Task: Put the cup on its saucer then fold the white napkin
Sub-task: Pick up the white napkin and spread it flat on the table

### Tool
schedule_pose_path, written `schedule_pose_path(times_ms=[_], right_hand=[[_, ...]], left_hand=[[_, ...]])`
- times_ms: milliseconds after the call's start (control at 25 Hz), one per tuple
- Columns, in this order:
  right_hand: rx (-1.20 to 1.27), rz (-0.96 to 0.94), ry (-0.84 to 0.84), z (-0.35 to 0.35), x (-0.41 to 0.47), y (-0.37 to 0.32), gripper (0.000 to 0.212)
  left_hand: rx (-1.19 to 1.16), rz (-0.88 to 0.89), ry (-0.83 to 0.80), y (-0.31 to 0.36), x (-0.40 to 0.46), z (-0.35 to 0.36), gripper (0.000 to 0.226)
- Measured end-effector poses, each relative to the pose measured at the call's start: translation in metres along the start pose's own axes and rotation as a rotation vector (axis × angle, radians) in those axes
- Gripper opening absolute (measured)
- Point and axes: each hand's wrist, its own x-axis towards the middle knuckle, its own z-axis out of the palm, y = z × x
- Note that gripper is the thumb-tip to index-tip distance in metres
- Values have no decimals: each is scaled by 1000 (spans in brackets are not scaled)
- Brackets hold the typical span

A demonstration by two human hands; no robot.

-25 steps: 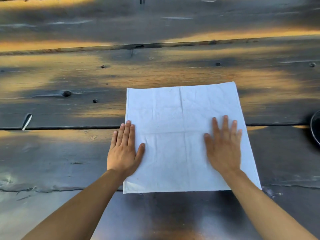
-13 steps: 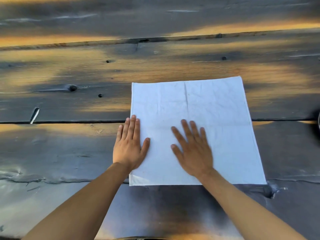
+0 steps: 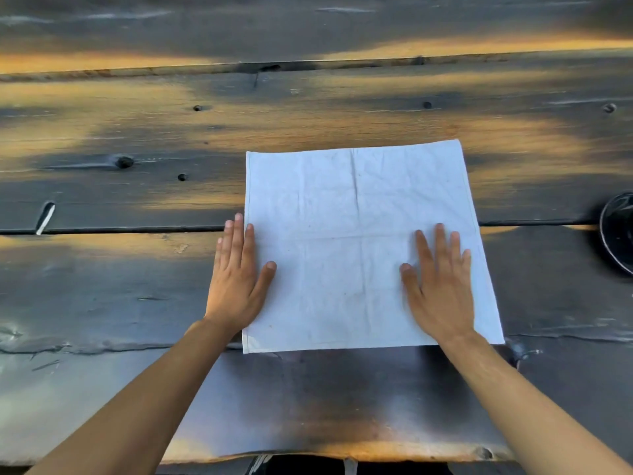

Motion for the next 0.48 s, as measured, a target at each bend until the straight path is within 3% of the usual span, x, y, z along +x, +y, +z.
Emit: schedule_pose_path(times_ms=[160, 240, 480], right_hand=[[-3, -253, -7, 24, -34, -79, 62], [-69, -335, -58, 35, -47, -84, 62], [-148, -167, -63, 12, -58, 45, 64]], left_hand=[[221, 191, -84, 12, -52, 18, 74], [298, 216, -109, 10, -64, 25, 76], [328, 191, -126, 9, -63, 24, 78]])
